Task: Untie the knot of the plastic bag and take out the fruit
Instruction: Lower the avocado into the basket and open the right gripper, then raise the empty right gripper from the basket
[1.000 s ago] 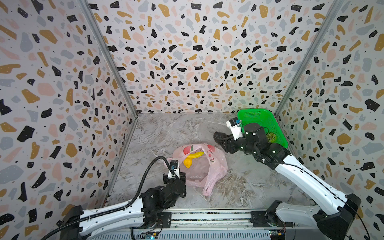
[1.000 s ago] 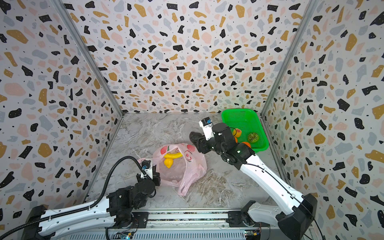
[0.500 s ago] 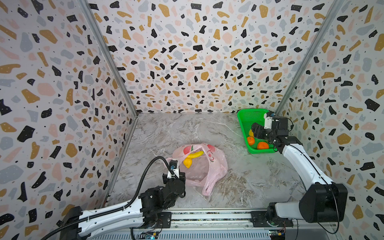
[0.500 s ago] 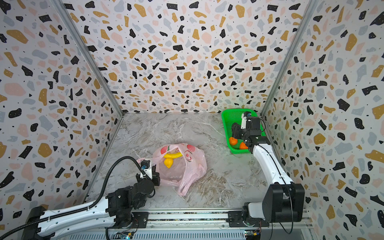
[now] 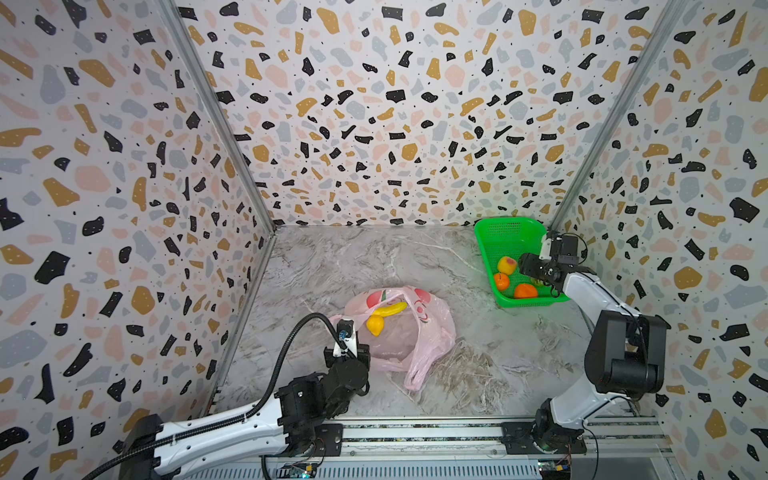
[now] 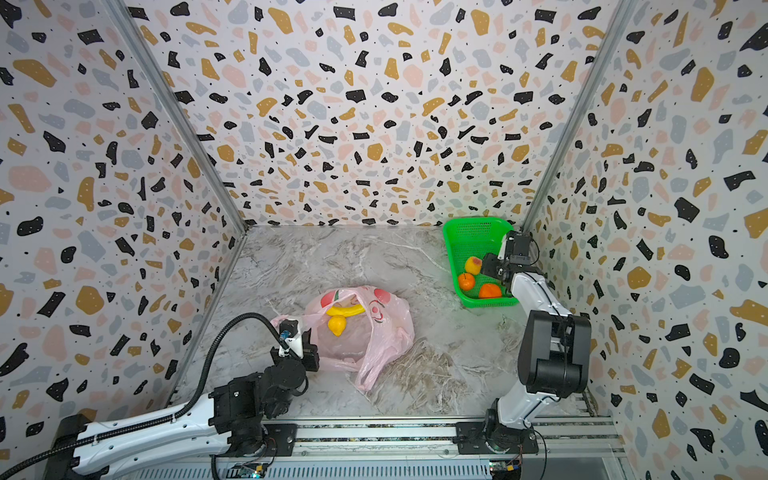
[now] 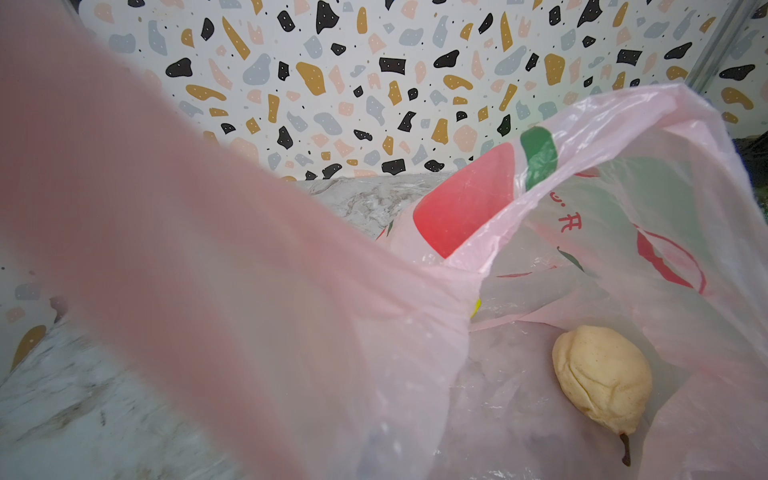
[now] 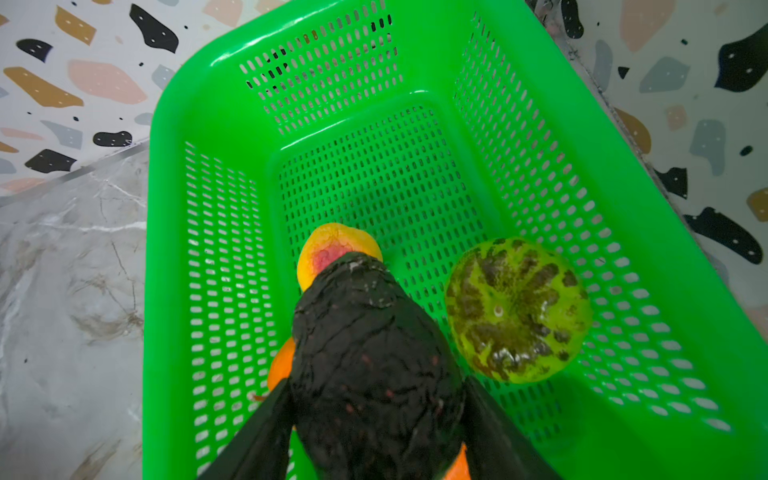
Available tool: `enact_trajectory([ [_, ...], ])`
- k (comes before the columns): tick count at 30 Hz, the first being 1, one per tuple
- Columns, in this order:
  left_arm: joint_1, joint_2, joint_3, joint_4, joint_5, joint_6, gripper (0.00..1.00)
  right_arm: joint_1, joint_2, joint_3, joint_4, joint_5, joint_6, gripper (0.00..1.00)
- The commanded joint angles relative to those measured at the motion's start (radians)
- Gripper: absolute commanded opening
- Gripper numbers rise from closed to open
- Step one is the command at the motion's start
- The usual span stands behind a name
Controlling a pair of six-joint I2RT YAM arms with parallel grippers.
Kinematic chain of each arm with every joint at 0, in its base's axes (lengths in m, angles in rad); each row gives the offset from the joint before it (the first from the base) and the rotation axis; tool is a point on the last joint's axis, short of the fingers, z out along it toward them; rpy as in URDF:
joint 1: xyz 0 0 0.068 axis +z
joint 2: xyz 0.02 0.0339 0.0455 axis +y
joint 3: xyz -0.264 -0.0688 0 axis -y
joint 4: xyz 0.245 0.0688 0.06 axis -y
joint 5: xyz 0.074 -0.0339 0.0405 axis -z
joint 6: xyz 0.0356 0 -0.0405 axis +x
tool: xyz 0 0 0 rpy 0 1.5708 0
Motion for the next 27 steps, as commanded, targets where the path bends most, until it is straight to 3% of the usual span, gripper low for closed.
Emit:
enact_trajectory([
  [1, -0.005, -0.008, -0.009, 0.035, -0.016, 0.017, 0.00, 0.000, 0.003, 0.051, 0.016, -0.003, 0.002, 0.63],
  [12, -0.005, -0.012, -0.006, 0.032, -0.021, 0.020, 0.00, -0.001, 0.038, 0.055, 0.007, 0.008, -0.009, 0.78],
  [27, -0.005, -0.012, -0.008, 0.033, -0.020, 0.020, 0.00, 0.003, -0.030, 0.032, 0.005, -0.051, 0.014, 0.80],
])
